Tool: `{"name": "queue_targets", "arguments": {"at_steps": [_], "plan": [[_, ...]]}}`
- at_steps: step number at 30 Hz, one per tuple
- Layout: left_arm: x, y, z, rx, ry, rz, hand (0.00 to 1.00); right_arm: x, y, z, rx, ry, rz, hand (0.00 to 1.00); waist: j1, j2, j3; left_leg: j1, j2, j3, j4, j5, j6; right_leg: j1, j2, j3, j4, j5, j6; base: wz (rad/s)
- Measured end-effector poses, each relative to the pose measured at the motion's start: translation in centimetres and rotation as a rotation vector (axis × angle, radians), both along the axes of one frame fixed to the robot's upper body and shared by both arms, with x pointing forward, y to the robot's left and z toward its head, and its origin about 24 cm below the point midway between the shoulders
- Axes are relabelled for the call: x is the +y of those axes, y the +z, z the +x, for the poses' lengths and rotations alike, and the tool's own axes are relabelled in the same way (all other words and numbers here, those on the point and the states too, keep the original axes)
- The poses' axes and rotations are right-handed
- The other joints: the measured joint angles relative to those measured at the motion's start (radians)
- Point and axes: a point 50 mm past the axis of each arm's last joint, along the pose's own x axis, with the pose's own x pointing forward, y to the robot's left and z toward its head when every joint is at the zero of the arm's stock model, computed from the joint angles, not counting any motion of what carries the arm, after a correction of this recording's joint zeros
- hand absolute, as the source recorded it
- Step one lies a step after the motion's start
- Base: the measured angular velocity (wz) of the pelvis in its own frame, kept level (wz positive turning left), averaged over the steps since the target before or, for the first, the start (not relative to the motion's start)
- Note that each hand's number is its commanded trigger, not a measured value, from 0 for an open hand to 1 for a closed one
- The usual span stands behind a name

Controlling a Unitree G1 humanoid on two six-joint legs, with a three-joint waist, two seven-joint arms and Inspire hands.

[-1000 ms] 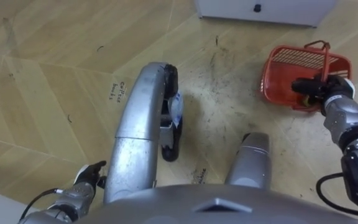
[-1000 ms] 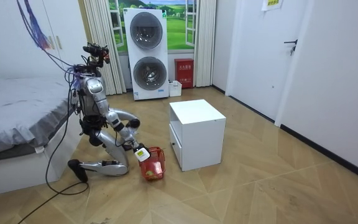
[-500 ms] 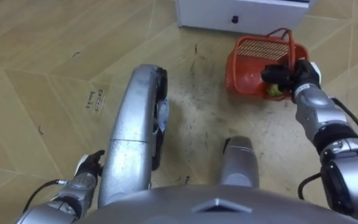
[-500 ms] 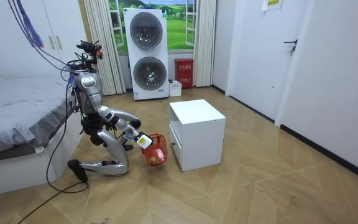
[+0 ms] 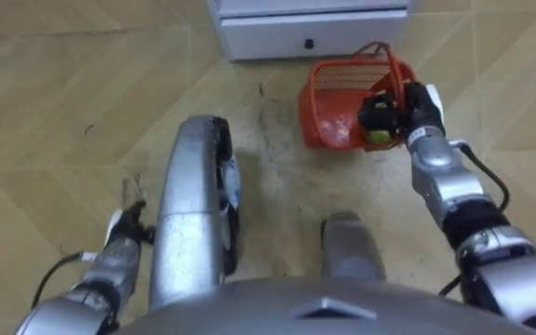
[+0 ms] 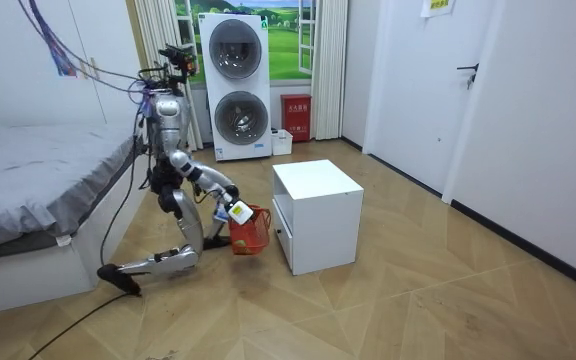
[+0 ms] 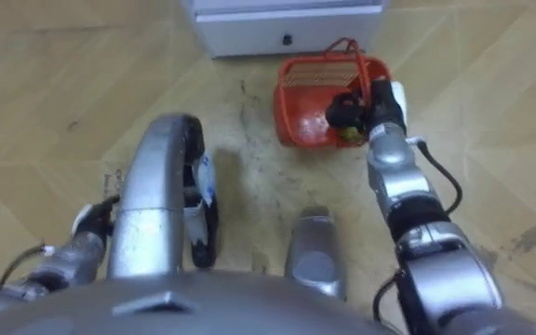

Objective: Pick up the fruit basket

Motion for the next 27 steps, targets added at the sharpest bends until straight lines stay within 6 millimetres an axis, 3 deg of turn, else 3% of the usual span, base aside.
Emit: {"name": "queue_targets", "arguments": {"at_steps": [1, 3, 5, 7, 9, 10, 14, 18, 22, 27], "plan": [[0.4, 0.1, 0.2, -0.009, 0.023, 0.010, 0.00, 0.6, 0.6, 0.4, -0.034, 0.023, 0.001, 1.00, 0.006, 0.001, 0.0001, 0.034, 0.010, 0.005, -0.069, -0.017, 0.013, -0.004, -0.005, -0.003, -0.100, 0.024, 0.013, -0.38], [0.9, 0.3, 0.3, -0.020, 0.037, 0.025, 0.00, 2.1, 1.4, 0.8, -0.092, 0.079, 0.018, 1.00, 0.008, -0.010, 0.0017, 0.125, 0.014, 0.003, -0.221, 0.004, 0.001, -0.009, -0.011, -0.006, -0.234, 0.028, 0.014, -0.72], [1.3, 0.3, -0.1, -0.022, 0.074, 0.042, 0.00, 2.6, 1.5, 0.0, -0.114, 0.113, 0.011, 1.00, 0.009, -0.017, 0.0015, 0.263, 0.015, -0.003, -0.384, 0.035, -0.015, 0.019, -0.012, -0.048, -0.366, 0.041, 0.001, -0.77], [2.1, 0.3, -1.1, -0.028, 0.124, 0.060, 0.00, 2.9, 1.9, -1.1, -0.160, 0.148, -0.011, 1.00, 0.003, -0.026, 0.0022, 0.433, 0.016, -0.012, -0.577, 0.082, -0.037, 0.070, -0.003, -0.119, -0.565, 0.102, -0.018, -0.63], [2.5, 0.4, -1.6, -0.034, 0.142, 0.062, 0.00, 2.6, 2.1, -2.4, -0.178, 0.159, -0.022, 1.00, -0.004, -0.030, 0.0020, 0.517, 0.020, -0.015, -0.663, 0.108, -0.045, 0.095, 0.011, -0.182, -0.700, 0.140, -0.015, -0.36], [2.5, 0.4, -1.8, -0.044, 0.140, 0.055, 0.00, 2.3, 2.3, -3.1, -0.185, 0.166, -0.035, 1.00, -0.006, -0.030, 0.0021, 0.548, 0.020, -0.015, -0.695, 0.118, -0.048, 0.100, 0.011, -0.225, -0.756, 0.148, -0.016, -0.20], [2.2, 0.5, -2.3, -0.069, 0.153, 0.034, 0.00, 2.4, 2.6, -4.3, -0.191, 0.199, -0.058, 1.00, 0.002, -0.031, 0.0000, 0.593, 0.031, -0.002, -0.785, 0.170, -0.055, 0.154, 0.017, -0.264, -0.916, 0.158, -0.011, -0.21], [2.4, 0.3, -3.6, -0.048, 0.161, 0.037, 0.00, 2.6, 2.9, -5.2, -0.196, 0.244, -0.084, 1.00, 0.003, -0.033, -0.0022, 0.628, 0.038, -0.002, -0.880, 0.239, -0.073, 0.203, 0.036, -0.274, -1.069, 0.171, -0.015, -0.12], [2.8, 0.3, -4.0, -0.042, 0.187, 0.039, 0.00, 2.8, 4.0, -4.8, -0.238, 0.283, -0.105, 1.00, 0.003, -0.030, -0.0032, 0.643, 0.065, 0.001, -0.951, 0.327, -0.097, 0.238, 0.068, -0.299, -1.199, 0.171, -0.019, -0.12], [2.8, 0.2, -4.3, -0.029, 0.185, 0.027, 0.00, 3.0, 5.4, -4.4, -0.292, 0.315, -0.096, 1.00, 0.015, -0.021, -0.0017, 0.704, 0.095, -0.001, -1.069, 0.426, -0.125, 0.252, 0.101, -0.332, -1.226, 0.195, -0.072, -0.15]]}}
